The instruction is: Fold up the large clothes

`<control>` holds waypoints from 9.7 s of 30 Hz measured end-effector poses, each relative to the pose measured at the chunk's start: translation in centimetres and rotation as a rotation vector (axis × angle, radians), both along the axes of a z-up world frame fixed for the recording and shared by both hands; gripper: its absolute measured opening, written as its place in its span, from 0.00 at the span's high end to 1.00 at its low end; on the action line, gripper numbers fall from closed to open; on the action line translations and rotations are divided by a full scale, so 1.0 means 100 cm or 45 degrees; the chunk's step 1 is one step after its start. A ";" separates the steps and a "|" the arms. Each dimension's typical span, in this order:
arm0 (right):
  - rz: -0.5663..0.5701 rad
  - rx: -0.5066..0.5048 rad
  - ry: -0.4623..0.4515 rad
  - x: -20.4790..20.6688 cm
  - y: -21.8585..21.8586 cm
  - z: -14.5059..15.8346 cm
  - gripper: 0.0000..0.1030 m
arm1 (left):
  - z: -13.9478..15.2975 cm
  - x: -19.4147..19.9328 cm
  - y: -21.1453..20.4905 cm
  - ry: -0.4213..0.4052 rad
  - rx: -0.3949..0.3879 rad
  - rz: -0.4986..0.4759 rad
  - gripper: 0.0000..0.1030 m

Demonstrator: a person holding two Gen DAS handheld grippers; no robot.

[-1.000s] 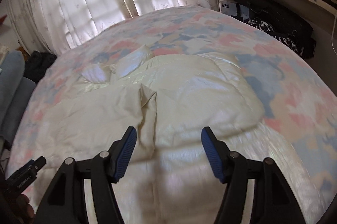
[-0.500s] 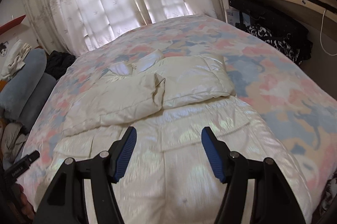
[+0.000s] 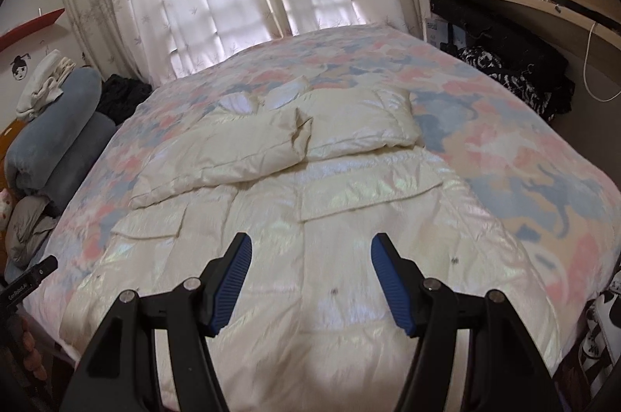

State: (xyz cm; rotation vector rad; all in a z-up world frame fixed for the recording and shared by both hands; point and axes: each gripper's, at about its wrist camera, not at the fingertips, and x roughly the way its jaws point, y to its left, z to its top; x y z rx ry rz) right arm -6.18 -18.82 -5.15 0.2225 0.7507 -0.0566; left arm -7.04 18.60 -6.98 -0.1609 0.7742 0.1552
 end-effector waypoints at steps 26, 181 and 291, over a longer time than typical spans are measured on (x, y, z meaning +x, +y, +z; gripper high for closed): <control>-0.200 -0.002 0.094 -0.052 -0.108 -0.005 0.23 | -0.081 0.003 0.050 0.218 -0.162 -0.054 0.17; -0.001 0.286 0.249 0.347 -0.168 -0.077 0.12 | -0.093 0.411 0.048 0.243 -0.610 -0.197 0.20; 0.144 -0.037 -0.005 0.383 0.046 -0.124 0.41 | -0.117 0.433 -0.166 -0.038 0.045 -0.140 0.18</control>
